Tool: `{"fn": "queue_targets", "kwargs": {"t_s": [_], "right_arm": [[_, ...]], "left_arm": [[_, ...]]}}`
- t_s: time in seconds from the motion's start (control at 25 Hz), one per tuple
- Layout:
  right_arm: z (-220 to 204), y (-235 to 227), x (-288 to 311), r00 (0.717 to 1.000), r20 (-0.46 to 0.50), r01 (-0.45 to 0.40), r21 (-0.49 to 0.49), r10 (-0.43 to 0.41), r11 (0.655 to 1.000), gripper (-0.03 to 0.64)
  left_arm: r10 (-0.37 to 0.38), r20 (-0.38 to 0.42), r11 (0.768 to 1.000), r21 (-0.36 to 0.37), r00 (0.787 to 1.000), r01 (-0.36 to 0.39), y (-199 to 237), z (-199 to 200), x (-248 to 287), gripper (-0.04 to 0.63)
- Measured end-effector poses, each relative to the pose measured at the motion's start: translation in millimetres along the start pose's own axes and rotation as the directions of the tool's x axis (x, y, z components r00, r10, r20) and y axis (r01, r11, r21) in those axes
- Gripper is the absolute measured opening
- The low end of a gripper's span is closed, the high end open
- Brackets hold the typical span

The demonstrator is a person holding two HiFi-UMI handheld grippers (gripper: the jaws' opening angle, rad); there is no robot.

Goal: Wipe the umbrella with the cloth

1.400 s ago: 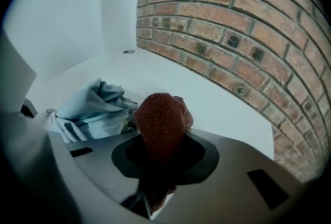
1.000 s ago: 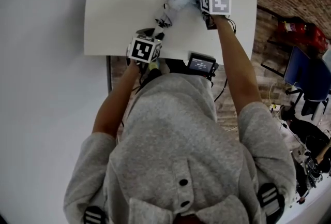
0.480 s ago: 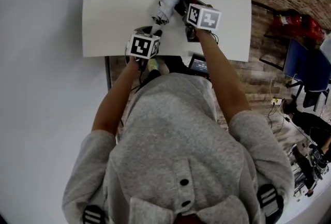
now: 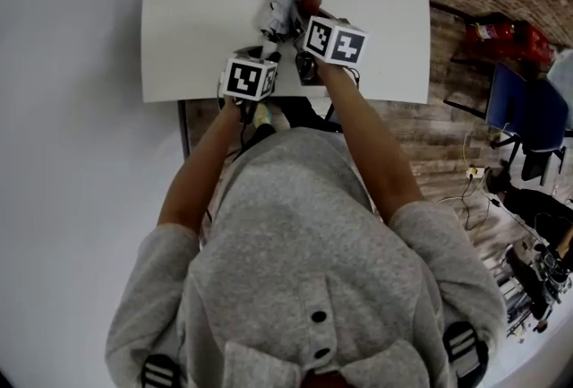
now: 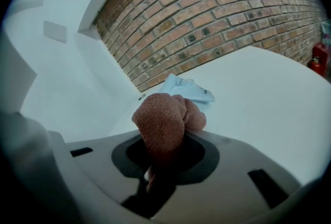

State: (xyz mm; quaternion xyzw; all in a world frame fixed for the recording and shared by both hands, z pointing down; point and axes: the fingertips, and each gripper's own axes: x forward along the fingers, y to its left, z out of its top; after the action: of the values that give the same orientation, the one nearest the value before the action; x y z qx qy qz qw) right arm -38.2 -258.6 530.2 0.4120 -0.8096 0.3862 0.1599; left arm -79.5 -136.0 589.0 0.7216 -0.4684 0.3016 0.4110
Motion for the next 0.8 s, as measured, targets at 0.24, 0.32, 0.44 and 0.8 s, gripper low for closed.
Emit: {"fn": "queue_targets", "kwargs": {"t_s": [0.24, 0.32, 0.44, 0.8], "right_arm": [[14.0, 73.8, 3.9, 0.973, -0.083, -0.224, -0.119, 0.215, 0.967, 0.098], [14.0, 101.8, 5.9, 0.945, -0.139, -0.319, -0.174, 0.297, 0.932, 0.098], [13.7, 128.1, 13.4, 0.902, -0.196, -0.417, -0.170, 0.384, 0.893, 0.098], [13.8, 97.1, 31.2, 0.930, -0.308, -0.310, -0.353, 0.203, 0.883, 0.098]], "left_arm": [[-0.009, 0.022, 1.000, -0.005, 1.000, 0.010, -3.9, 6.2, -2.8, 0.153], [-0.012, 0.025, 1.000, -0.005, 1.000, 0.013, -6.2, 6.1, -3.7, 0.153], [-0.014, 0.023, 1.000, -0.009, 1.000, 0.015, -5.7, 6.2, -4.8, 0.153], [0.011, 0.026, 1.000, -0.023, 1.000, -0.011, 1.5, -7.6, -21.6, 0.153]]}}
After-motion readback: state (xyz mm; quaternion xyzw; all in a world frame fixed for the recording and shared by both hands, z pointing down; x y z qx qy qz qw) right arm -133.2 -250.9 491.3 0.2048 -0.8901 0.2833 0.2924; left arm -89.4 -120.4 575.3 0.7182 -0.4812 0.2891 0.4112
